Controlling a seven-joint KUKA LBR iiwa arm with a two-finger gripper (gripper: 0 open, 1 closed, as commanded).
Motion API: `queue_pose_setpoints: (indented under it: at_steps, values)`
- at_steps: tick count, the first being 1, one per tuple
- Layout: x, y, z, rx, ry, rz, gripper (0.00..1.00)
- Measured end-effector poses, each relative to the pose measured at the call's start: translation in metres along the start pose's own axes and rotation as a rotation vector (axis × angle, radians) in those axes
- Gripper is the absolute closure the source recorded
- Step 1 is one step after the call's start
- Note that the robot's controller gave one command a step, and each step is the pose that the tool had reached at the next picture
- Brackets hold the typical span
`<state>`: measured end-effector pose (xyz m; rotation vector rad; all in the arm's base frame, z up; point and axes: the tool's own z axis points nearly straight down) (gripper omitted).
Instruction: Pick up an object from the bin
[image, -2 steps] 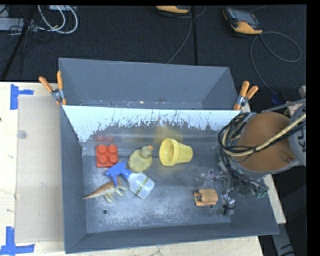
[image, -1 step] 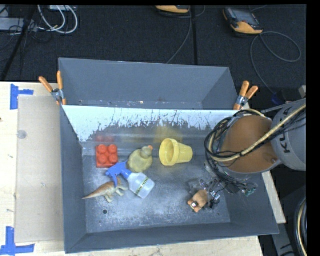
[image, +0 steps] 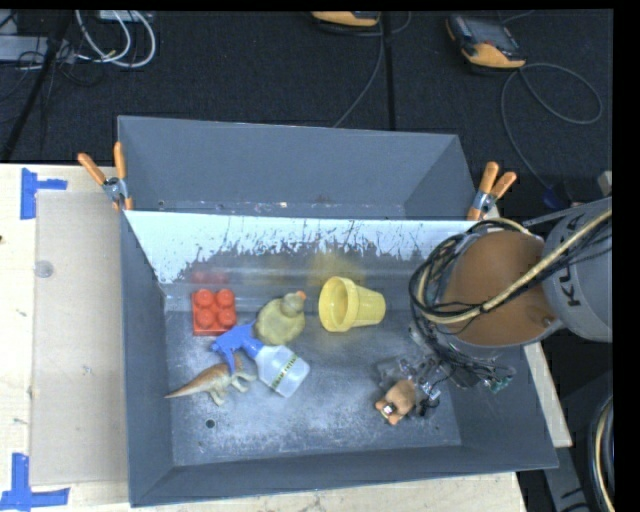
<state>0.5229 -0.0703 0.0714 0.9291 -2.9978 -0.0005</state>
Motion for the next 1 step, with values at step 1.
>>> queue_pose_setpoints:
  at_steps: [1]
  values:
    - [0.0012,-0.0031,-0.1969,-0.003,0.001,0.072,1.0]
